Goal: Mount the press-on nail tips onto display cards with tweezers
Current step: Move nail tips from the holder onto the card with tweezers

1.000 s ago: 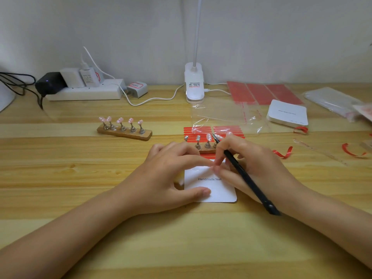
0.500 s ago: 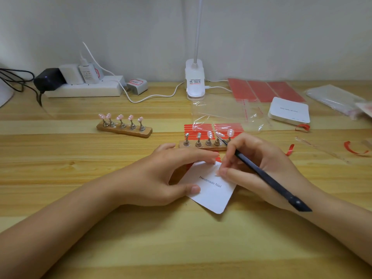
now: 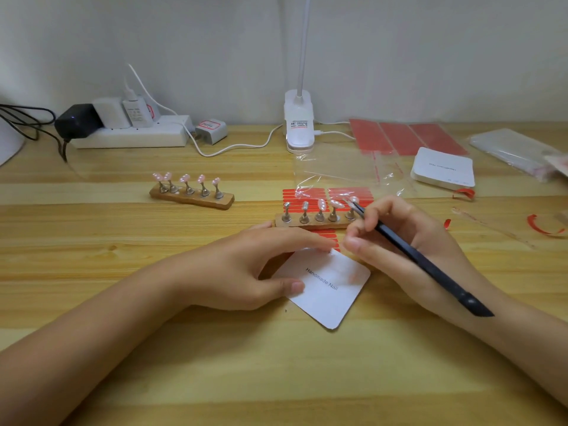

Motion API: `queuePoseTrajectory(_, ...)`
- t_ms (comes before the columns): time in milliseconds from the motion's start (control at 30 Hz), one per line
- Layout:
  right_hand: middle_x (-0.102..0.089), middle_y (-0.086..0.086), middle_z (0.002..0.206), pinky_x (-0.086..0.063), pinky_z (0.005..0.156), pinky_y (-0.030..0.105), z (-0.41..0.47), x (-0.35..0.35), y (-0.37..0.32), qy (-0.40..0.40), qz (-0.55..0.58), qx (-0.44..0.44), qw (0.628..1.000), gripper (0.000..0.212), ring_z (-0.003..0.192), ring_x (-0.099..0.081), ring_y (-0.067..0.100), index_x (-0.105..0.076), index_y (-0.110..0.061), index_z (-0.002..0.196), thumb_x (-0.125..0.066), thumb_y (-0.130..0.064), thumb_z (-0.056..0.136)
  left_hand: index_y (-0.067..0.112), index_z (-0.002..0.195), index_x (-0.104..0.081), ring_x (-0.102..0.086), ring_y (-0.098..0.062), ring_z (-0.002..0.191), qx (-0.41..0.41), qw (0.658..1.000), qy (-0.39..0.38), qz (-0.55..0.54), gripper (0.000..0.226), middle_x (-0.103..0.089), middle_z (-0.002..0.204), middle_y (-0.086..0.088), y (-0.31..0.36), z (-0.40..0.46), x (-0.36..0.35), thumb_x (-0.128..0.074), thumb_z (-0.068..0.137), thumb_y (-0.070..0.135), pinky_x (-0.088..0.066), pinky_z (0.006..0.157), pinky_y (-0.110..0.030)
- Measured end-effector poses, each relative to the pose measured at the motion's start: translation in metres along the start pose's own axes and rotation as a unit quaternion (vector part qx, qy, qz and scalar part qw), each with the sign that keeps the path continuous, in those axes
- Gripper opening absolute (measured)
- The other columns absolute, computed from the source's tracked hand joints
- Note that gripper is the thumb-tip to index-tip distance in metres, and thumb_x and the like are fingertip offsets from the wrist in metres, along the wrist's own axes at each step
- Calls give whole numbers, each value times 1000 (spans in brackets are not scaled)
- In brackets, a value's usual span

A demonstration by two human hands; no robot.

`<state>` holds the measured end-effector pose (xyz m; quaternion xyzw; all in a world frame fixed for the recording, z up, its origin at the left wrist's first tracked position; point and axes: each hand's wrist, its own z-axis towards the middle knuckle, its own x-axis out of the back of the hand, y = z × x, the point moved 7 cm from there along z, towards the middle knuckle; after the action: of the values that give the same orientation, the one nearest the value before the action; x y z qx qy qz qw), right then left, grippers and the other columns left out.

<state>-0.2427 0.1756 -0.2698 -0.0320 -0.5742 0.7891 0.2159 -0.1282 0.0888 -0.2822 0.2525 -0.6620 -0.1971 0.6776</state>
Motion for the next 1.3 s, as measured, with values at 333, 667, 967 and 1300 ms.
queuePoseTrajectory(333, -66, 0, 77, -51, 62, 17, -5, 1, -9, 63, -74, 45, 994, 22, 60, -64, 7, -53, -14, 80, -70, -23, 69, 22, 109, -59, -53, -2, 105, -31, 993, 104, -44, 33, -61, 110, 8, 12, 0, 16, -56, 80, 6, -39, 91, -17)
queuePoseTrajectory(667, -53, -5, 70, -50, 61, 23, -15, -5, -32, 82, -190, 208, 956, 25, 61, -55, 9, -51, -13, 85, -69, -27, 75, 35, 93, -72, -59, -9, 86, 0, 973, 91, -212, 25, -69, 93, 10, 25, 1, 15, -61, 74, 47, -36, 67, -14)
queuePoseTrajectory(967, -54, -3, 75, -47, 59, 24, -16, -6, -31, 80, -188, 202, 958, 24, 58, -53, 14, -50, -12, 83, -68, -27, 77, 27, 85, -74, -58, -14, 76, -38, 965, 133, -225, 19, -71, 84, 3, 26, 0, 19, -70, 69, 36, -36, 68, -9)
queuePoseTrajectory(1300, -47, -14, 56, -37, 46, 19, -18, -4, -25, 20, -401, 99, 911, 38, 54, -47, 12, -42, -30, 78, -58, -63, 68, 18, 90, -72, -58, -7, 78, -75, 981, 163, 75, 23, -66, 84, 6, 32, 0, 39, -68, 73, 33, -45, 70, -26)
